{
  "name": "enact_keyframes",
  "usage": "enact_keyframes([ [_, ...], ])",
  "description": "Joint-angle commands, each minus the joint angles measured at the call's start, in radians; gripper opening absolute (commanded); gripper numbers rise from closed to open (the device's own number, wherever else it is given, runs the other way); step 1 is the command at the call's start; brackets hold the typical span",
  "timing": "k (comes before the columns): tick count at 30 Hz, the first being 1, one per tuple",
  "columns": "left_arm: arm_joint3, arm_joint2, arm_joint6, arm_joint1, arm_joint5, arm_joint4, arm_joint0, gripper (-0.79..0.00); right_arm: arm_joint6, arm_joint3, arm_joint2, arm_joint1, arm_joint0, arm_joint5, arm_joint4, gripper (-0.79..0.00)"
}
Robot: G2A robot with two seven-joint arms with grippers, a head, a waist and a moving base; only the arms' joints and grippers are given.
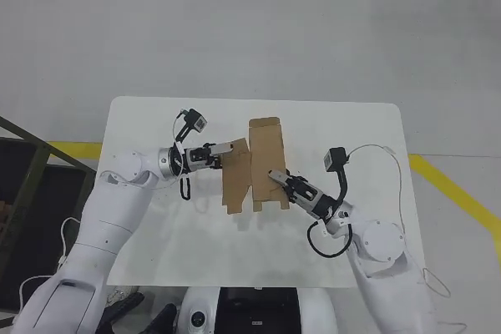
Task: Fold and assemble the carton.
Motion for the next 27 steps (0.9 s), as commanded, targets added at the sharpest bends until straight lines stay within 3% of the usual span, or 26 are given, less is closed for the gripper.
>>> enact_keyframes([
  [1,0.003,-0.001,-0.005,0.001,0.005,0.001,-0.003,-0.471,0.011,0.0,-0.002,0.002,0.003,0.004,0.001,-0.785],
  [3,0.003,0.0,-0.01,0.002,0.012,0.001,-0.005,-0.65,0.013,0.002,-0.005,0.005,0.006,0.005,0.003,-0.785],
  [6,0.004,0.003,-0.014,0.003,0.019,-0.002,-0.006,-0.785,0.003,0.006,-0.008,0.007,0.009,0.008,0.009,-0.785],
  [14,0.01,0.003,-0.024,0.007,0.028,0.003,-0.006,-0.785,-0.001,0.007,-0.012,0.015,0.02,0.017,-0.001,-0.785],
  [16,0.013,0.001,-0.029,0.009,0.032,0.008,-0.007,-0.785,0.005,0.007,-0.012,0.018,0.025,0.015,-0.007,-0.646],
  [17,0.015,-0.002,-0.028,0.01,0.033,0.011,-0.007,-0.785,0.007,0.007,-0.013,0.019,0.027,0.015,-0.008,-0.499],
  [18,0.017,-0.004,-0.025,0.011,0.035,0.014,-0.007,-0.785,0.008,0.007,-0.014,0.02,0.029,0.014,-0.009,-0.031],
  [22,0.008,-0.015,0.02,0.015,0.021,0.043,0.0,-0.785,-0.025,0.002,-0.013,0.023,0.032,0.012,-0.019,0.0],
  [27,-0.043,-0.037,0.158,0.017,-0.022,0.085,0.043,-0.785,-0.171,-0.035,-0.019,0.021,0.008,0.005,-0.059,0.0],
])
